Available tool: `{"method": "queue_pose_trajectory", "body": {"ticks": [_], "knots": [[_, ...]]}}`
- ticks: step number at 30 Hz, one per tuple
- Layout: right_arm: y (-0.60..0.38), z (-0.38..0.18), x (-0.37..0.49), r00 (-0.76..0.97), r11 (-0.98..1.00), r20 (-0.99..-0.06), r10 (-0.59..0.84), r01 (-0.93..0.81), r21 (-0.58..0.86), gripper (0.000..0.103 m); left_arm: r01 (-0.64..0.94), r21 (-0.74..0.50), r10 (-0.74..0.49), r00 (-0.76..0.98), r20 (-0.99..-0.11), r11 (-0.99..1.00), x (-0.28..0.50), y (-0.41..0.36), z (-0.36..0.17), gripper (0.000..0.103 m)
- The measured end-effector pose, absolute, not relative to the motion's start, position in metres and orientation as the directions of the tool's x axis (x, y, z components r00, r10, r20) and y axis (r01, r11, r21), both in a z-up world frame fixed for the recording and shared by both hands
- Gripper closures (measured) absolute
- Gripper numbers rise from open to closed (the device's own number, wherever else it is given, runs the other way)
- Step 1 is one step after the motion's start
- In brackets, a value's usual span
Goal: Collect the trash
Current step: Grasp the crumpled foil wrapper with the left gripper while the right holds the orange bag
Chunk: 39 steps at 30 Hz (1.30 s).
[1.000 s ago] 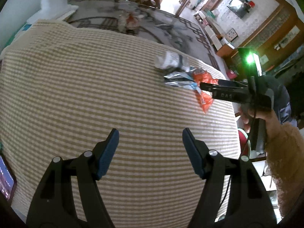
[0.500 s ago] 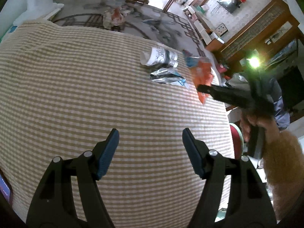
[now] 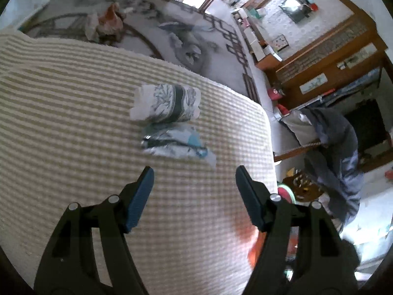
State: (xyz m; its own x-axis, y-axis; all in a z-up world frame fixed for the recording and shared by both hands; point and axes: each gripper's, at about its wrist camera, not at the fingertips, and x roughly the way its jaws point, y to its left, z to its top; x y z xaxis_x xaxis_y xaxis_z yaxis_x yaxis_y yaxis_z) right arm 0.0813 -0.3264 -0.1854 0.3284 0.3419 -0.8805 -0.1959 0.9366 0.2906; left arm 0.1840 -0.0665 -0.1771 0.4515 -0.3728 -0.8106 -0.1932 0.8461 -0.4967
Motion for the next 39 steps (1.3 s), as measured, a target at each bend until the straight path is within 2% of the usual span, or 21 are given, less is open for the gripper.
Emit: {"method": "queue_pose_trajectory", "body": {"ticks": [3,6,8,9,10,12,14,18,25,26,28,31,33,39], "knots": [[-0.331,-0.184,0.068,0.336,0.938,-0.877,0.343,-0.175,0.3,0.079,-0.24,-0.518,-0.387,0.433,-0.814,0.821,0.199,-0.07,-0.189,0.037],[-0.333,-0.178,0.061,0.358,0.945,-0.876,0.324,-0.173,0.278,0.079,-0.301,-0.497,-0.347,0.434,-0.831,0.814,0.209,-0.069,-0.2,0.037],[-0.335,-0.174,0.059,0.37,0.946,-0.871,0.323,-0.168,0.279,0.079,-0.329,-0.498,-0.344,0.426,-0.837,0.803,0.213,-0.065,-0.207,0.053],[-0.336,-0.174,0.059,0.374,0.946,-0.87,0.322,-0.166,0.279,0.079,-0.329,-0.5,-0.356,0.41,-0.84,0.801,0.214,-0.065,-0.21,0.071],[-0.337,-0.174,0.058,0.376,0.946,-0.87,0.32,-0.165,0.278,0.079,-0.322,-0.504,-0.37,0.395,-0.841,0.801,0.214,-0.066,-0.212,0.084],[-0.339,-0.174,0.054,0.374,0.946,-0.87,0.321,-0.162,0.279,0.079,-0.299,-0.503,-0.38,0.384,-0.841,0.811,0.209,-0.065,-0.212,0.095],[-0.338,-0.176,0.053,0.368,0.945,-0.871,0.324,-0.167,0.281,0.079,-0.272,-0.502,-0.387,0.381,-0.84,0.821,0.199,-0.064,-0.209,0.097],[-0.33,-0.181,0.054,0.345,0.942,-0.88,0.327,-0.191,0.276,0.078,-0.192,-0.472,-0.387,0.356,-0.851,0.86,0.171,-0.059,-0.198,0.097],[-0.317,-0.191,0.059,0.32,0.945,-0.895,0.31,-0.203,0.255,0.072,-0.11,-0.353,-0.304,0.313,-0.9,0.929,0.128,-0.045,-0.196,0.094],[-0.316,-0.191,0.059,0.319,0.947,-0.897,0.307,-0.2,0.252,0.07,-0.113,-0.344,-0.295,0.312,-0.903,0.932,0.126,-0.044,-0.197,0.092],[-0.315,-0.19,0.059,0.328,0.949,-0.896,0.301,-0.195,0.247,0.054,-0.127,-0.349,-0.296,0.314,-0.902,0.929,0.123,-0.04,-0.2,0.073],[-0.316,-0.185,0.058,0.352,0.949,-0.885,0.305,-0.193,0.25,0.043,-0.16,-0.379,-0.307,0.349,-0.886,0.912,0.115,-0.031,-0.197,0.053],[-0.319,-0.182,0.059,0.366,0.949,-0.879,0.307,-0.183,0.255,0.035,-0.175,-0.387,-0.302,0.376,-0.876,0.905,0.111,-0.029,-0.193,0.049],[-0.312,-0.18,0.064,0.383,0.948,-0.871,0.307,-0.202,0.246,0.035,-0.184,-0.401,-0.32,0.351,-0.88,0.897,0.13,-0.04,-0.204,0.049]]}}
